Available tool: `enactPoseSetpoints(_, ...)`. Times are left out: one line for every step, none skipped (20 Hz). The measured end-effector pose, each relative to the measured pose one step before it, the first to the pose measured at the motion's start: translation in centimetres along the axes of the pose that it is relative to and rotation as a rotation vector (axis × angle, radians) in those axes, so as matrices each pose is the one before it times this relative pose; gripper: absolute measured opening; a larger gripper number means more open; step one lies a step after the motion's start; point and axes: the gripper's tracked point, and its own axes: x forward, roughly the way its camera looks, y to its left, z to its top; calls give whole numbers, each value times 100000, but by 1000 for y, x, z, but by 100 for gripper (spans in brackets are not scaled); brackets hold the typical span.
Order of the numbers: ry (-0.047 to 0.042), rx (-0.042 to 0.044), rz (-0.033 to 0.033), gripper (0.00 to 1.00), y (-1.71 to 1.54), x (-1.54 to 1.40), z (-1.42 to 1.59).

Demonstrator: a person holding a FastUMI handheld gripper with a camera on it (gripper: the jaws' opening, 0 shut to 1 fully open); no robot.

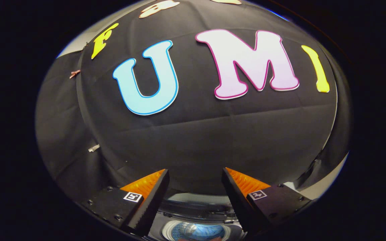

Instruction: Put the clothes into the washing machine and then close the washing machine lid.

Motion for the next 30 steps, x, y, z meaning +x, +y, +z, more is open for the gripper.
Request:
enactPoseSetpoints(3474,1517,-1933,99,-517,535,-1337)
enactPoseSetpoints(3214,780,-477,98,-117,108,-1253)
enactPoseSetpoints(1502,896,-66,99,111,-128,-844)
enactPoseSetpoints(-1052,-959,185,99,339,-79,-204)
enactPoseSetpoints(-1374,-3771,-1072,99,5,39,-380)
enactPoseSetpoints(771,-4652,-2832,99,-354,-47,-436)
enactPoseSetpoints(2052,-3317,-1904,99,-63,305,-561)
enactPoseSetpoints(-499,-2679,-22,99,200,-222,-149)
enactPoseSetpoints(-1965,-1852,-261,99,-58,-215,62)
enactPoseSetpoints(31,-343,57,99,-32,66,-499)
enactPoseSetpoints(-840,1463,14,99,-26,-211,137)
enactPoseSetpoints(-17,111,754,99,57,-9,-85)
enactPoseSetpoints(742,-1074,1122,99,1,-161,-101)
enactPoseSetpoints(765,475,622,99,67,-193,-117)
enactPoseSetpoints(471,867,419,99,21,-332,-187)
enactPoseSetpoints(886,-559,331,99,84,-222,-230)
enactPoseSetpoints(384,-420,66,99,-19,-421,-150)
enactPoseSetpoints(638,418,-219,99,120,-394,-167)
enactPoseSetpoints(1035,76,-229,99,127,-390,-295)
enactPoseSetpoints(1224,-3,-30,100,163,-661,-357)
enactPoseSetpoints(905,271,81,100,73,-302,-310)
enactPoseSetpoints(324,-295,73,100,111,-325,-198)
enactPoseSetpoints(186,-476,52,100,172,-427,-267)
enactPoseSetpoints(493,40,139,100,6,-259,-117)
enactPoseSetpoints(827,-76,331,100,75,-207,-265)
enactPoseSetpoints(1364,249,462,100,128,-354,-340)
enactPoseSetpoints(1296,84,755,100,114,-385,-411)
enactPoseSetpoints(1361,175,1176,100,175,-404,-461)
enactPoseSetpoints(1667,1198,1729,100,97,-488,-569)
enactPoseSetpoints(2479,1494,1757,100,148,-480,-662)
